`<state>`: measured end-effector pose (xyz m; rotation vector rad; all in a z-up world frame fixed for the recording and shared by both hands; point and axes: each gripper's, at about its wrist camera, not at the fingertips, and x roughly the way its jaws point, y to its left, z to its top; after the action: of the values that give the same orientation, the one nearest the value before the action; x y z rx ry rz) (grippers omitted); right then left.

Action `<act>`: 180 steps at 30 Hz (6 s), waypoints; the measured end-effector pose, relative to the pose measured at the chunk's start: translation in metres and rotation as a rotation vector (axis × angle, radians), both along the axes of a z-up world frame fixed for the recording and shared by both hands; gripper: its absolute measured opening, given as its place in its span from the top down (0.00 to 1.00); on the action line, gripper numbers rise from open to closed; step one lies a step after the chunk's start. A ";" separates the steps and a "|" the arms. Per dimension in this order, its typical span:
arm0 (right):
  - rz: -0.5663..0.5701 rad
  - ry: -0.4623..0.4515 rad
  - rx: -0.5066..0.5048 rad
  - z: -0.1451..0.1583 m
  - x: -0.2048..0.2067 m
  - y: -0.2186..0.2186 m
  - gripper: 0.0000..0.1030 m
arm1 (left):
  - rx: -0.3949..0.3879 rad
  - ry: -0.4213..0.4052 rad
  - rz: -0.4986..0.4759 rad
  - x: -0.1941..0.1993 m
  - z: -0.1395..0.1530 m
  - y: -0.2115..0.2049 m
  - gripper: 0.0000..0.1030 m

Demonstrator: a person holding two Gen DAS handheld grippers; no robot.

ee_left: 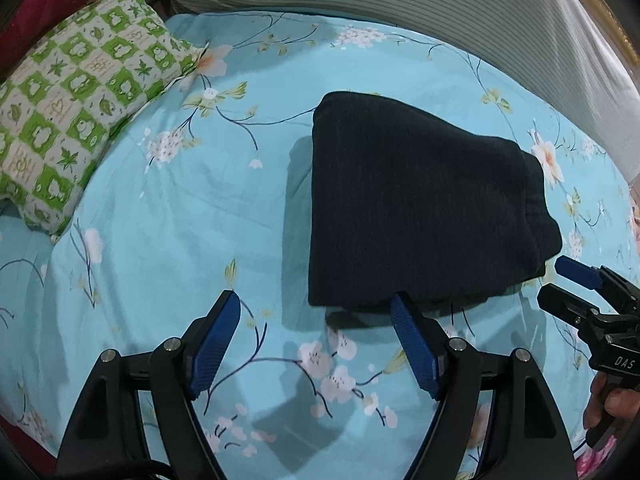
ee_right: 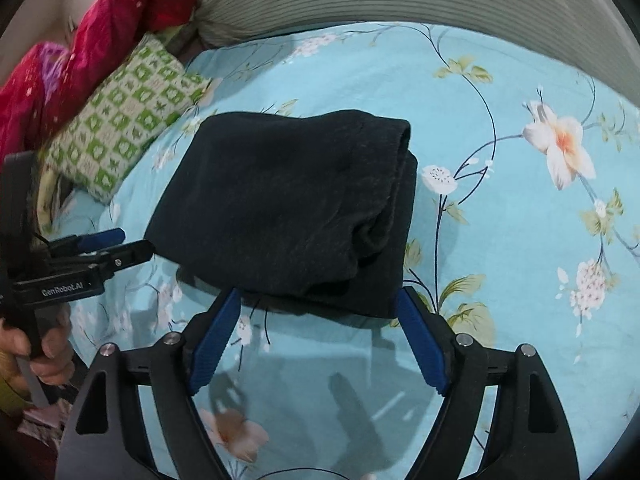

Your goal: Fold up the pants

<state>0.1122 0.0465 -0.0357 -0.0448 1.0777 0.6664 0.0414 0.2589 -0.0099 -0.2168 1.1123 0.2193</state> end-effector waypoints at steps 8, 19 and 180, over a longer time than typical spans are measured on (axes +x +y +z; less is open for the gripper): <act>0.015 -0.056 -0.015 0.002 -0.010 0.004 0.18 | 0.069 -0.028 -0.012 -0.011 0.008 -0.013 0.24; 0.069 -0.095 -0.081 0.000 -0.018 0.014 0.17 | 0.104 -0.026 -0.031 -0.014 0.003 -0.024 0.24; -0.080 -0.093 -0.036 0.008 -0.002 0.008 0.16 | 0.137 -0.079 -0.035 0.008 0.015 -0.025 0.21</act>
<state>0.1106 0.0540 -0.0276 -0.0634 0.9967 0.5675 0.0493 0.2342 0.0050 -0.0830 1.0175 0.2522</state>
